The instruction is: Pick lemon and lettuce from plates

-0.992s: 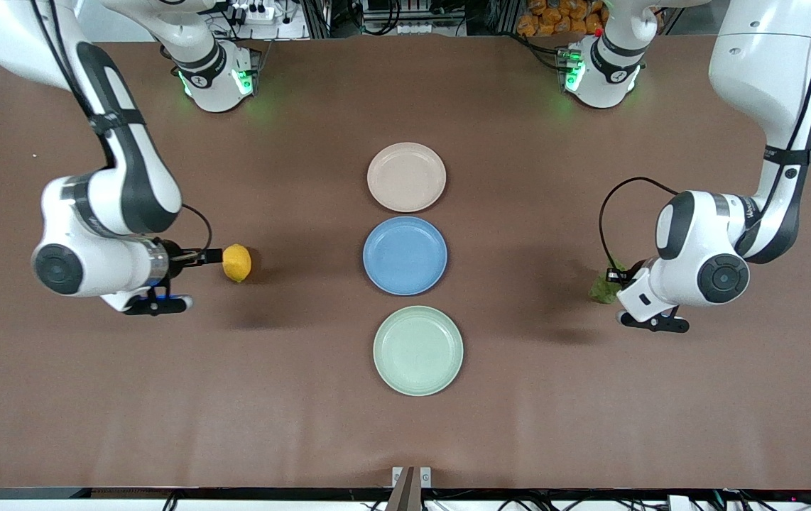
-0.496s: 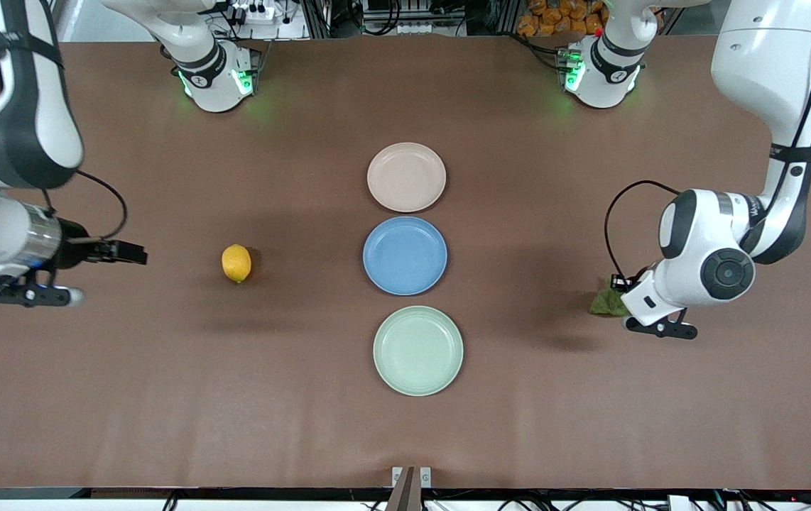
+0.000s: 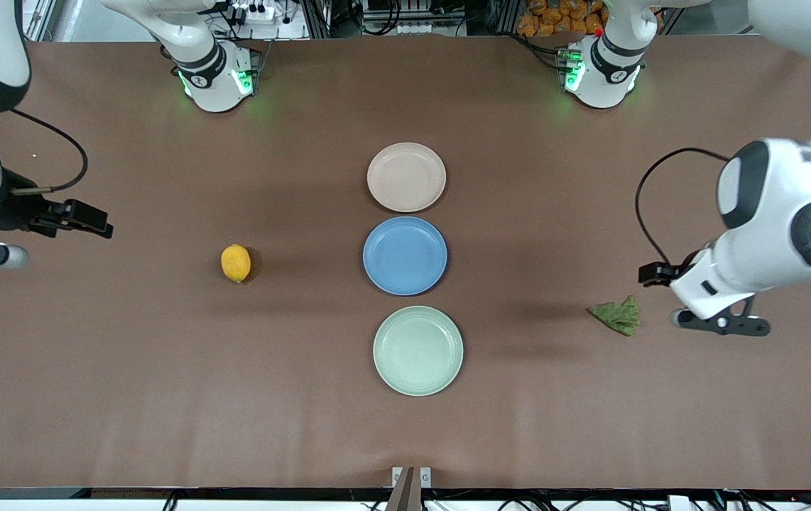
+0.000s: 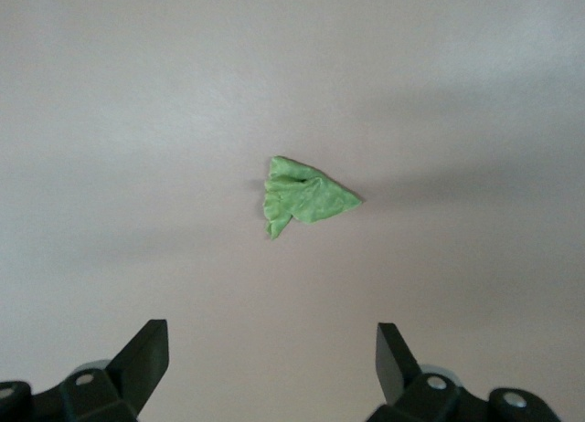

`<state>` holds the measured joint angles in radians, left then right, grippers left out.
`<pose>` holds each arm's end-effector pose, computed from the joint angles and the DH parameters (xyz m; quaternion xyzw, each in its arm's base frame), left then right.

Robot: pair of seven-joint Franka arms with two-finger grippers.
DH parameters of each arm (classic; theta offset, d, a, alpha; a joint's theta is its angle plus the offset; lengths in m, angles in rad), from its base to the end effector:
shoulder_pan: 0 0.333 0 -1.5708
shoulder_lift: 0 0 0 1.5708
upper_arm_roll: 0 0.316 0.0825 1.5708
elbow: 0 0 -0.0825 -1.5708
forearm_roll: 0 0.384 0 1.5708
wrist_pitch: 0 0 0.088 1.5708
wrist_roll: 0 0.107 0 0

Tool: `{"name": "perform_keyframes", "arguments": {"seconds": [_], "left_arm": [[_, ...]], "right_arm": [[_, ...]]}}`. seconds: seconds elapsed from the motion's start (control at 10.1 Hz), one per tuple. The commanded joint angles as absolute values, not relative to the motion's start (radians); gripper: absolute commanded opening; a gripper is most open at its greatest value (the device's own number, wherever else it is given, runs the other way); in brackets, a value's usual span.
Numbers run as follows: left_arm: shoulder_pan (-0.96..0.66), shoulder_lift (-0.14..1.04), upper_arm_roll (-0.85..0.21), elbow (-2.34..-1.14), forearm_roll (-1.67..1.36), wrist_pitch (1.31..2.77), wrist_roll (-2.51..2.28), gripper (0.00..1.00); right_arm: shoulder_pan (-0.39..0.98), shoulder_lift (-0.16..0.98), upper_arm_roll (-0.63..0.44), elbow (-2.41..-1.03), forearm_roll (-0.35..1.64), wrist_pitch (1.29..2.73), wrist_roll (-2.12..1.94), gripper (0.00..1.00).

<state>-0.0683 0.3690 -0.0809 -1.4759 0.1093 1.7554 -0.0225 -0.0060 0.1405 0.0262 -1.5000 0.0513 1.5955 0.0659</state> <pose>0.6561 -0.0814 0.4599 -0.9956 0.0735 0.0406 0.0422 0.5976 0.0164 0.5792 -0.9991 0.0241 0.0236 0.0265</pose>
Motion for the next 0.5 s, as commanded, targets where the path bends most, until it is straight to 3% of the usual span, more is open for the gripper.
{"name": "perform_keyframes", "arguments": {"seconds": [0.0, 0.4], "left_arm": [[-0.064, 0.292, -0.087, -1.462, 0.134, 1.718, -0.025, 1.00], [-0.064, 0.187, -0.087, -1.474, 0.108, 1.704, -0.072, 1.00]], "right_arm": [[0.000, 0.135, 0.041, -1.470, 0.034, 1.583, 0.058, 1.00], [0.003, 0.132, 0.095, -1.465, 0.031, 1.580, 0.064, 1.00]]}}
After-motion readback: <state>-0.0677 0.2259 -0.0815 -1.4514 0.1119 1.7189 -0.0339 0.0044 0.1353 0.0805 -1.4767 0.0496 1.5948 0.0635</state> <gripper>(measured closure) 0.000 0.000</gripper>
